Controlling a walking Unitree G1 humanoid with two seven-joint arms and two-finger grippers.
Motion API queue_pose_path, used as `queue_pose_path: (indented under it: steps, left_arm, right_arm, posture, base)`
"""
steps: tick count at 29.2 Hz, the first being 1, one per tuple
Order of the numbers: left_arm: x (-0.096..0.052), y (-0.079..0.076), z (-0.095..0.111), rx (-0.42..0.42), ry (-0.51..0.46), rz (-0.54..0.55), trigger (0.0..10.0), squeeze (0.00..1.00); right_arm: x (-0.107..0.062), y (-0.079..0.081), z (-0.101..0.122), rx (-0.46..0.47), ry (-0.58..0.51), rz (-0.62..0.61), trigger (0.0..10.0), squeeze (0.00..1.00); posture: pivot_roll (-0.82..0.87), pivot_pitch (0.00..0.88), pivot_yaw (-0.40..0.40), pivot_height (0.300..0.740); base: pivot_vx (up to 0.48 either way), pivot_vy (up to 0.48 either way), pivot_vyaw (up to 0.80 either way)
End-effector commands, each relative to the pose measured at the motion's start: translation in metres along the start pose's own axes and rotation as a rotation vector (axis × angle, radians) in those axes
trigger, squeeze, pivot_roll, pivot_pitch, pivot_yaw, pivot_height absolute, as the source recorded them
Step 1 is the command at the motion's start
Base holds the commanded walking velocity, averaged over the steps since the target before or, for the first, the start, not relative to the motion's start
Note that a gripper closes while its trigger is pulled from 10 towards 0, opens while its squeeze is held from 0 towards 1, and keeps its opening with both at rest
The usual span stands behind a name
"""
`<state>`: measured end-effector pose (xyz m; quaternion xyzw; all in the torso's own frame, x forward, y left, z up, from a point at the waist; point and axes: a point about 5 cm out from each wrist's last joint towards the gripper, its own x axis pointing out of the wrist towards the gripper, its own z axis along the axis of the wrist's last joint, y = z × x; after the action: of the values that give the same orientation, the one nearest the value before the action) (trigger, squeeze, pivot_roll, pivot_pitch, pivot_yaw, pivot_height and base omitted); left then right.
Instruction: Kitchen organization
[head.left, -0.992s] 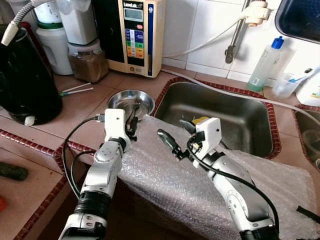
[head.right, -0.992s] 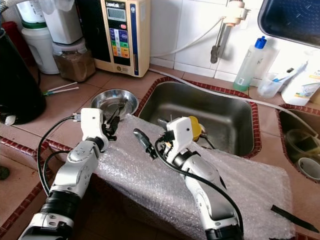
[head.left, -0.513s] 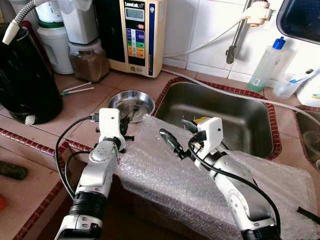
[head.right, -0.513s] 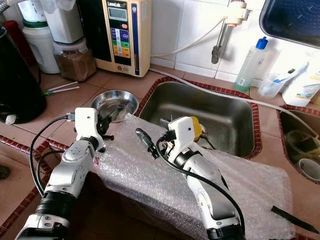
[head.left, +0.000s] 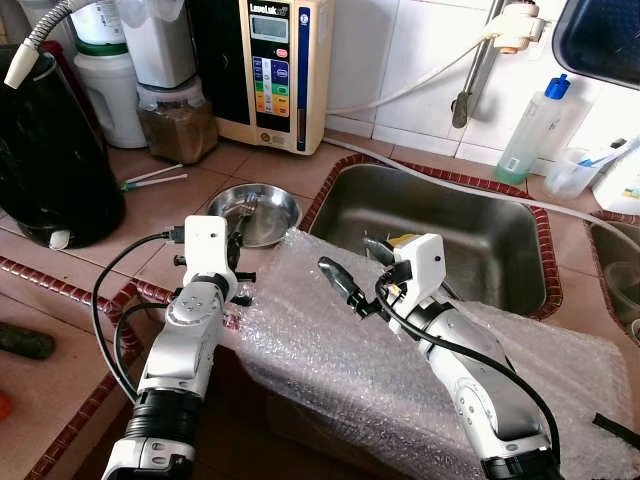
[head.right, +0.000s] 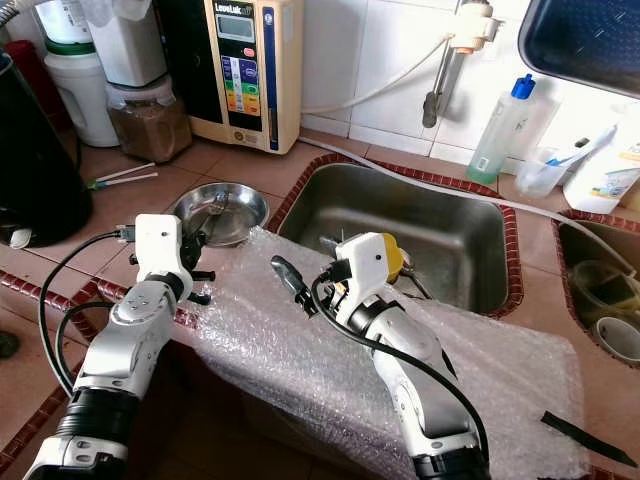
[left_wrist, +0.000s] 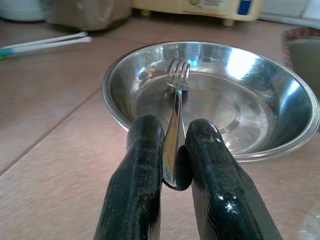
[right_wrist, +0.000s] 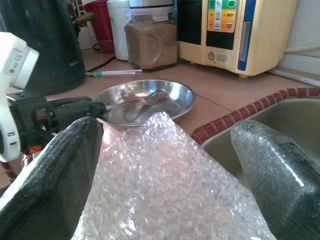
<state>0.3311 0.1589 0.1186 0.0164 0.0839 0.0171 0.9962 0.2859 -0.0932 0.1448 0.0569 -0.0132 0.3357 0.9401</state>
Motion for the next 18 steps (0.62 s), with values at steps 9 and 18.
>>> queue_pose_path:
  steps: [9, 18]
  left_arm:
    - [-0.008, -0.009, 0.019, 0.004, -0.118, -0.004, 0.0, 0.0]
    - [-0.018, -0.038, 0.04, -0.068, -0.302, -0.228, 0.0, 0.0]
  right_arm:
    - [0.004, -0.002, 0.0, -0.005, -0.002, -0.01, 10.0, 0.0]
    - [0.004, -0.014, 0.002, -0.003, -0.014, -0.067, 10.0, 0.0]
  posture:
    - [0.07, 0.0, -0.042, 0.74]
    - [0.07, 0.0, -0.046, 0.74]
  base:
    - [0.0, 0.0, 0.0]
    - [0.0, 0.0, 0.0]
